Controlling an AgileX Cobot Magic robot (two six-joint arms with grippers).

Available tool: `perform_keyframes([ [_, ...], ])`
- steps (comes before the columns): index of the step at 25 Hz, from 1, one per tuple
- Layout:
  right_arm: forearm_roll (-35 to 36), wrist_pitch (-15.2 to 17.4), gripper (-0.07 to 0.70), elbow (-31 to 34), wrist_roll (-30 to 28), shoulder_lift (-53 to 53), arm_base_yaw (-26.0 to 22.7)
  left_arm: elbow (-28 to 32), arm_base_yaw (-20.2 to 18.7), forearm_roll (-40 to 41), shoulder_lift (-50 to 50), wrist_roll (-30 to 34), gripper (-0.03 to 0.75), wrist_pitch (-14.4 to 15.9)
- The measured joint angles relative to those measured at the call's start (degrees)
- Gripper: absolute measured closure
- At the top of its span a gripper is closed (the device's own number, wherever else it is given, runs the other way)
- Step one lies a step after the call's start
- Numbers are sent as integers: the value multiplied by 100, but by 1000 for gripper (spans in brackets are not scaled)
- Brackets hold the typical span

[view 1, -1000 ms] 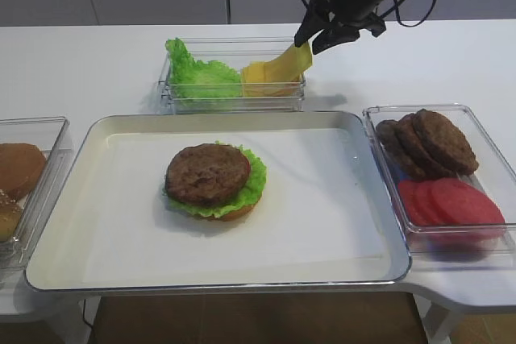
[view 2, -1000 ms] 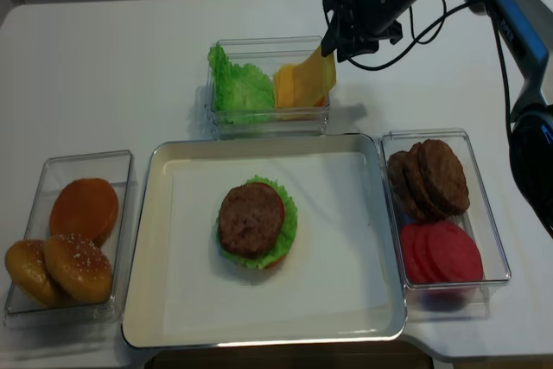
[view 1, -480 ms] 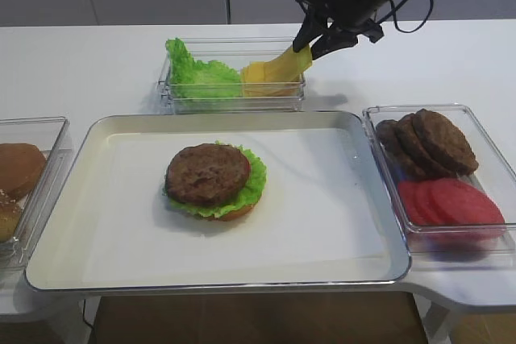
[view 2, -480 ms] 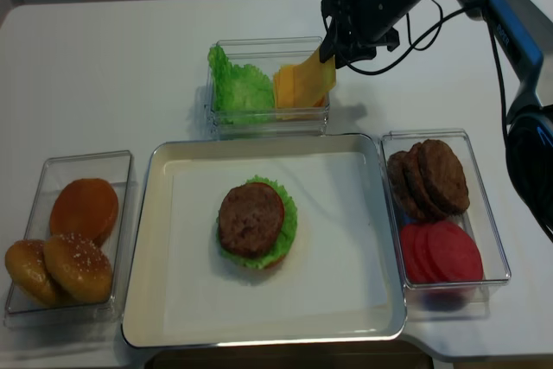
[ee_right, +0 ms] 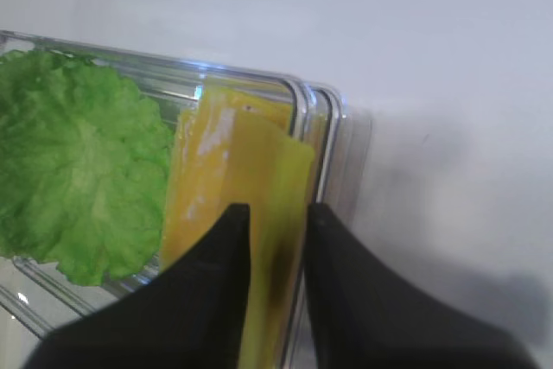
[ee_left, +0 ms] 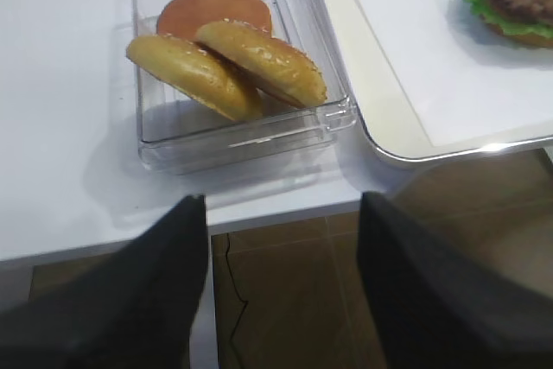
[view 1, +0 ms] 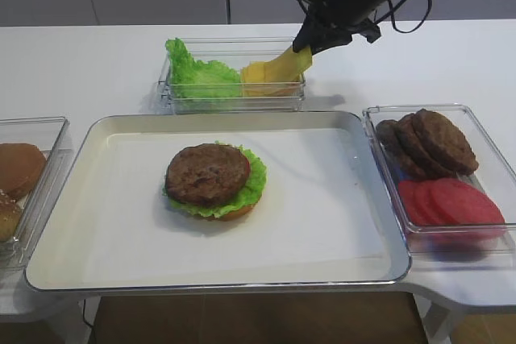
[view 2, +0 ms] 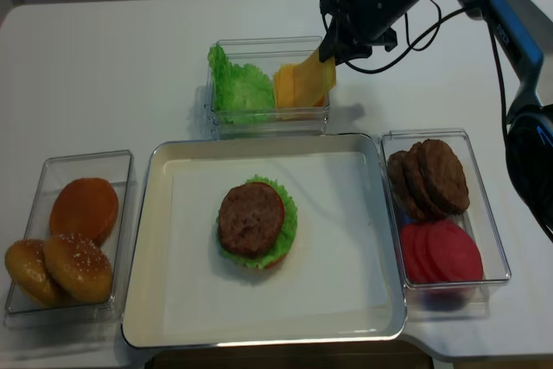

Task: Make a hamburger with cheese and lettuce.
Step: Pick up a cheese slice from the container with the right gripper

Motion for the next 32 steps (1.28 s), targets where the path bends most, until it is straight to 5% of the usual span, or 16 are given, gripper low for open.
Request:
perform_keyframes([
  [10,32,75,571,0,0,0,0,0,0,0,0,0,302,0],
  [32,-167,256,584,-292,140,0,0,0,0,0,0,0,302,0],
])
